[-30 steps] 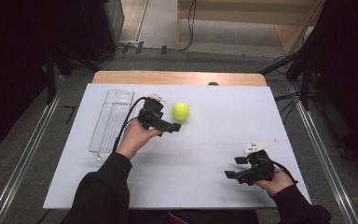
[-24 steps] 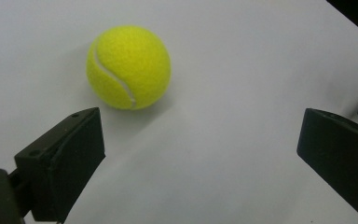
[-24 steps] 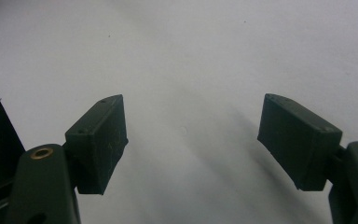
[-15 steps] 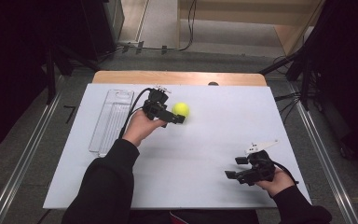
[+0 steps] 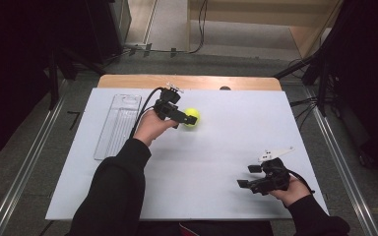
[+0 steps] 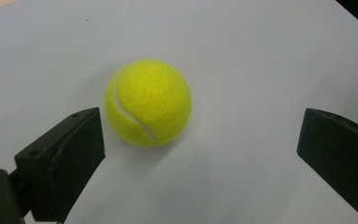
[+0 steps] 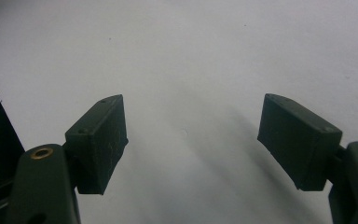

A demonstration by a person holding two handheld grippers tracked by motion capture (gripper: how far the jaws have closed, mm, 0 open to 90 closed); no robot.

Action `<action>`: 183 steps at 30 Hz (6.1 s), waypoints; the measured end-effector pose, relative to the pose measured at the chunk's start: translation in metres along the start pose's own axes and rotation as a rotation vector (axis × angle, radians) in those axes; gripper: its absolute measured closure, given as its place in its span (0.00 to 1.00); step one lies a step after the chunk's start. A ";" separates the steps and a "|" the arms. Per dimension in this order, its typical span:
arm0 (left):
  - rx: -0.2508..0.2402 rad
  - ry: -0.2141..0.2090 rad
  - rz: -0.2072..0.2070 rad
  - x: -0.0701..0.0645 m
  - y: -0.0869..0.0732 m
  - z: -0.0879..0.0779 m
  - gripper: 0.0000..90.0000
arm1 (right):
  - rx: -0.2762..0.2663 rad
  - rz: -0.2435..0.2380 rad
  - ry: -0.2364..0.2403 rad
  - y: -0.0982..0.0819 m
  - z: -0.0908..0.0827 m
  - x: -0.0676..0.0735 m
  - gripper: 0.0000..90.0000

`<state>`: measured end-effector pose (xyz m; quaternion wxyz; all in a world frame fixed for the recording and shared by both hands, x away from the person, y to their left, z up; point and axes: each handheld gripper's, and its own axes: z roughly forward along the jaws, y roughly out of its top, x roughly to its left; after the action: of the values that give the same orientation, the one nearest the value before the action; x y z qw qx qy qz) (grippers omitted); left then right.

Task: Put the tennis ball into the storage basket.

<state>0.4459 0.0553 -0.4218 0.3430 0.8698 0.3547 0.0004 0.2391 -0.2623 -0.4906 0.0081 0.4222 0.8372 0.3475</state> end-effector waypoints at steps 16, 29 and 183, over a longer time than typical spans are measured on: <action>-0.022 0.019 -0.041 0.012 0.018 0.014 0.01 | -0.001 -0.008 0.006 0.001 0.000 0.000 0.24; -0.027 0.039 -0.059 0.016 0.022 0.030 0.01 | -0.001 -0.012 0.008 0.001 0.000 0.000 0.24; 0.069 -0.057 0.074 -0.034 -0.034 0.012 0.29 | 0.002 -0.008 0.002 -0.001 -0.001 0.001 0.24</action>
<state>0.4027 0.0448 -0.4425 0.3223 0.8934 0.3122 -0.0239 0.2378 -0.2626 -0.4899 0.0082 0.4184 0.8392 0.3473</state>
